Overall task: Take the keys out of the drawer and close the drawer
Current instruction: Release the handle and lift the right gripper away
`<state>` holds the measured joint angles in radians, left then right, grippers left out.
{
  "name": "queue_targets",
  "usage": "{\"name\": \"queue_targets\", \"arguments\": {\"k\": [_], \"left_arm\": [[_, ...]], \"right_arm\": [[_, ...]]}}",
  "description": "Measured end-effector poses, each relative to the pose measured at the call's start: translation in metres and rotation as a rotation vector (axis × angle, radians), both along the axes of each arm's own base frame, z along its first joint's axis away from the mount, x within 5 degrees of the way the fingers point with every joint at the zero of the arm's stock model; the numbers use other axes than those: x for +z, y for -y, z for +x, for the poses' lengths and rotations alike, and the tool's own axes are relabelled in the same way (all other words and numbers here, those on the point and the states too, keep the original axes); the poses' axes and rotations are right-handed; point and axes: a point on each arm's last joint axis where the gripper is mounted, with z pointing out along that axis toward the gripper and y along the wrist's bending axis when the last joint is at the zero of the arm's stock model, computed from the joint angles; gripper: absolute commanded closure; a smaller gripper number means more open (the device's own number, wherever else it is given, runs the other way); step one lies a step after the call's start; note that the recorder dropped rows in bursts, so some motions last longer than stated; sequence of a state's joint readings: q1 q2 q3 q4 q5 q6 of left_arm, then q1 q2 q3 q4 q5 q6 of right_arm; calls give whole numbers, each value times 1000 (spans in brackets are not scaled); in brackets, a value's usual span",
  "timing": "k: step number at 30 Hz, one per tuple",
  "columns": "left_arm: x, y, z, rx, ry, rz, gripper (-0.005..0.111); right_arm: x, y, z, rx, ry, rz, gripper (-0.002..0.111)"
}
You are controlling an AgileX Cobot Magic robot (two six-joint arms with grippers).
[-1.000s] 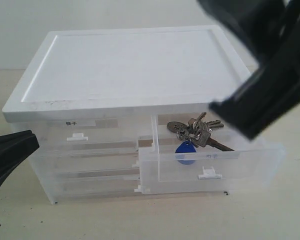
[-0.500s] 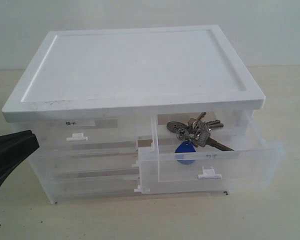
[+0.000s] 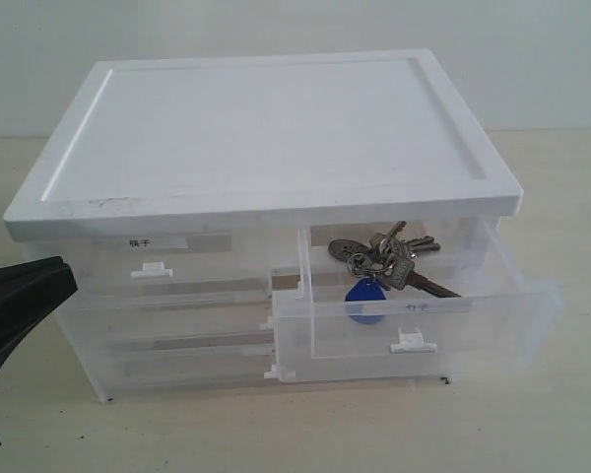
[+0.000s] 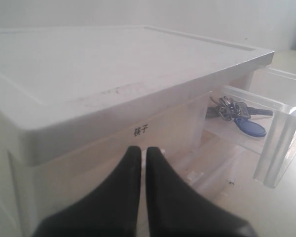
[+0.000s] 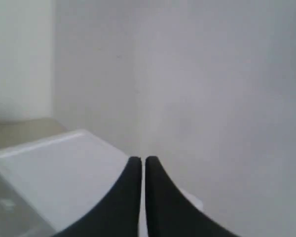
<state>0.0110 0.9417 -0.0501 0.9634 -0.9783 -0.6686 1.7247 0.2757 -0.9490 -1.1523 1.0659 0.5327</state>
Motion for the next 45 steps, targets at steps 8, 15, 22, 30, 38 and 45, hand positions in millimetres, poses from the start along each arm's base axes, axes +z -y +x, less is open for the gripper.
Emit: {"name": "queue_targets", "arguments": {"k": [8, 15, 22, 30, 38, 45], "left_arm": [[0, 0, 0, 0, 0, 0, 102], [0, 0, 0, 0, 0, 0, 102], [0, 0, 0, 0, 0, 0, 102], [1, 1, -1, -10, 10, -10, 102], [2, 2, -2, -31, 13, -11, 102], [2, 3, -3, -50, 20, -7, 102]], "right_arm": [[15, 10, -47, 660, -67, 58, 108], [13, 17, -87, 1029, -196, 35, 108], [1, -4, -124, 875, -116, -23, 108], [11, -36, -143, 146, 198, -13, 108], [24, -61, -124, -375, 158, 146, 108], [19, -63, -58, -583, -163, 141, 108]]}}
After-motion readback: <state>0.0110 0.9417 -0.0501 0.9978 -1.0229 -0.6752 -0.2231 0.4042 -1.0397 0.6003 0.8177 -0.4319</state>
